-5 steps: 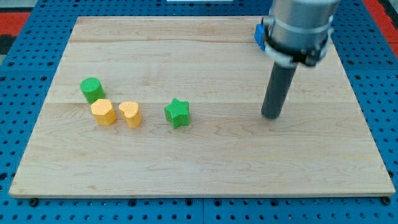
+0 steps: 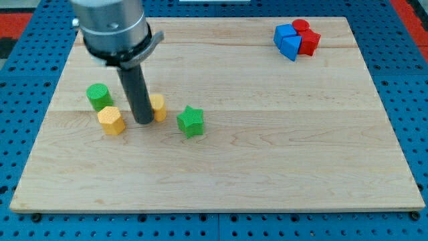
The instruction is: Move the yellow heart towards the top right
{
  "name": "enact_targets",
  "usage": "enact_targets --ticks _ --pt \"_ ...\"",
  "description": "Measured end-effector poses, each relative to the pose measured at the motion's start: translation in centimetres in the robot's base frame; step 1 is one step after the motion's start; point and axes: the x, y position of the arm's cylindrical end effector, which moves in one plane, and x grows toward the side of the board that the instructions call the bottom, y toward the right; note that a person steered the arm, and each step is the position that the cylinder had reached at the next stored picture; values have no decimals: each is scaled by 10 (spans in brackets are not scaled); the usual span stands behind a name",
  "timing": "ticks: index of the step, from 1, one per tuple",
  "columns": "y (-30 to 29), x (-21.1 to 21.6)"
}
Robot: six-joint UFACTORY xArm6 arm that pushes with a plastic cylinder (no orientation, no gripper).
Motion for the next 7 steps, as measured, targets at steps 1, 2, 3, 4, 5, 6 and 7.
enact_targets --ticks 1,2,3,4,5,6,7 --pt "1 -41" --pt "63 -51" --pt "90 -31" --pt "106 -29" --pt "111 -55" --pt "114 -75" --pt "135 -78"
